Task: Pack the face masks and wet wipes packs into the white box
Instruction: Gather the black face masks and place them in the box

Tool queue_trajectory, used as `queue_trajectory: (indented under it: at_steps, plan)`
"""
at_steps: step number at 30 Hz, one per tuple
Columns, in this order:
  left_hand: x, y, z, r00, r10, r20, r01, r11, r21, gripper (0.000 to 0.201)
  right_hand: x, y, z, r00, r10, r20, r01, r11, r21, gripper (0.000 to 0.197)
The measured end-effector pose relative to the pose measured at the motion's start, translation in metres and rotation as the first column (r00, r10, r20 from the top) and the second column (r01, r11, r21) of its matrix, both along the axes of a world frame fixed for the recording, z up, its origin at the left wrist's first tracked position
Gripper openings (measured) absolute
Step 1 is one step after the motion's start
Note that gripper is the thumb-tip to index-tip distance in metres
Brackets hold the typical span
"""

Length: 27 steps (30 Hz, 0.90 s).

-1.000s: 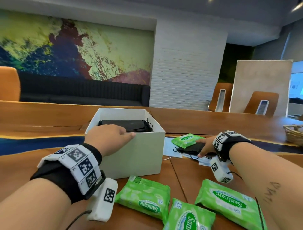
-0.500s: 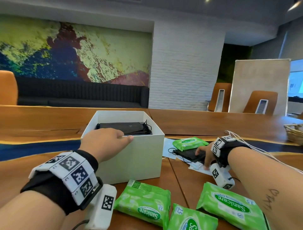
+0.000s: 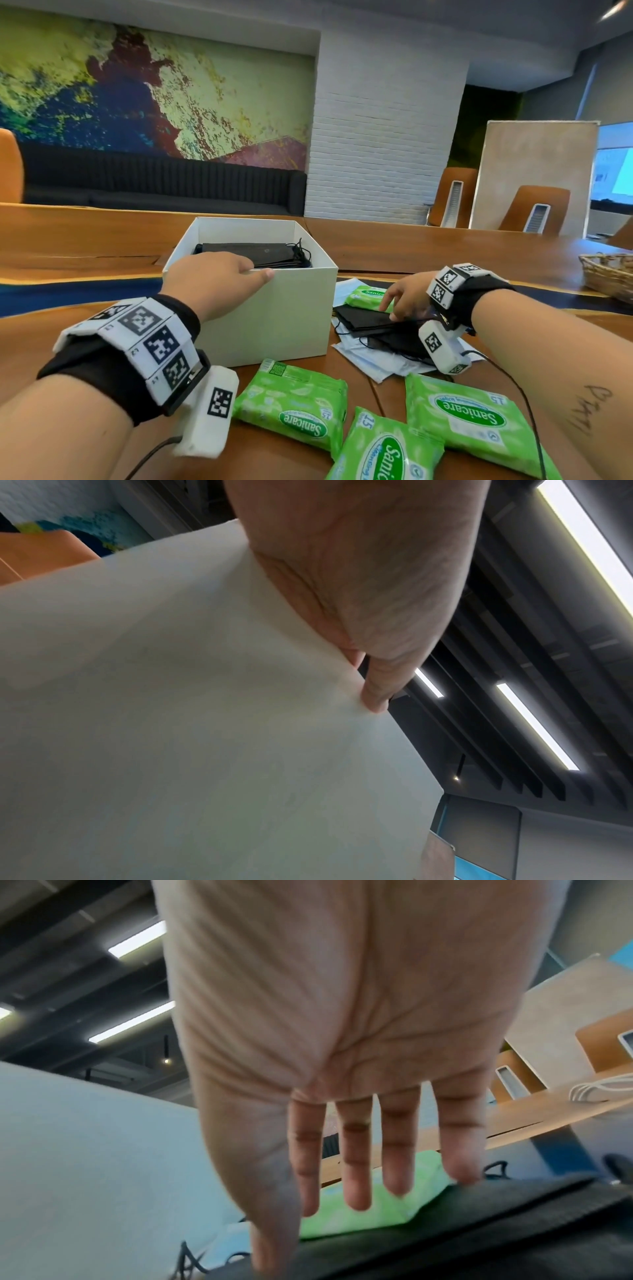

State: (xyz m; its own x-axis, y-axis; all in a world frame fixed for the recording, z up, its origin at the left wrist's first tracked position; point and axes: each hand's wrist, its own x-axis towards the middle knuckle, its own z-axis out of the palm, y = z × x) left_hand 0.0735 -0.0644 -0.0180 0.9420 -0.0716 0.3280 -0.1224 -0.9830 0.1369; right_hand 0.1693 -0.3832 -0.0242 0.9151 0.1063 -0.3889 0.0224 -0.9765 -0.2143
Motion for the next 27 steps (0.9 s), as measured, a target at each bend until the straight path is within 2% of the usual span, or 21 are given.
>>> queue_trajectory:
  at_steps: [2,4,7,9,13,17,21,27]
  plan:
    - [0.001,0.000,0.000,1.000,0.000,0.003,0.000,1.000,0.002,0.054,-0.001,-0.004,-0.002,0.999,0.037,0.002,-0.036,0.989,-0.145,0.047]
    - [0.001,0.000,0.000,1.000,0.000,0.006,0.000,1.000,0.004,0.054,0.000,-0.009,-0.008,0.998,0.033,-0.060,-0.046,0.970,-0.238,0.068]
    - [0.002,0.001,-0.001,1.000,-0.003,0.006,0.003,1.000,-0.005,0.054,0.008,-0.015,-0.017,0.995,0.015,-0.103,-0.045,0.953,-0.299,0.077]
    - [0.002,0.002,-0.002,1.000,-0.004,0.005,0.004,1.000,-0.009,0.053,0.012,-0.017,-0.021,0.998,0.036,-0.059,-0.054,0.935,-0.350,0.071]
    - [0.003,0.001,-0.001,1.000,-0.002,0.004,0.002,1.000,-0.005,0.052,0.015,-0.011,-0.021,0.999,0.052,0.015,-0.042,0.927,-0.372,0.044]
    - [0.004,0.001,-0.001,1.000,0.003,0.001,-0.003,1.000,0.013,0.051,0.009,-0.010,-0.017,0.995,0.052,0.087,-0.026,0.961,-0.277,0.057]
    - [0.003,0.000,-0.001,1.000,0.003,0.006,-0.003,0.999,0.032,0.052,-0.004,-0.013,-0.007,0.979,0.084,0.186,-0.050,0.983,-0.179,0.037]
    - [-0.001,-0.001,0.001,1.000,0.013,-0.016,-0.013,1.000,0.018,0.051,-0.029,-0.019,0.022,0.936,-0.006,0.352,-0.009,0.999,0.039,0.020]
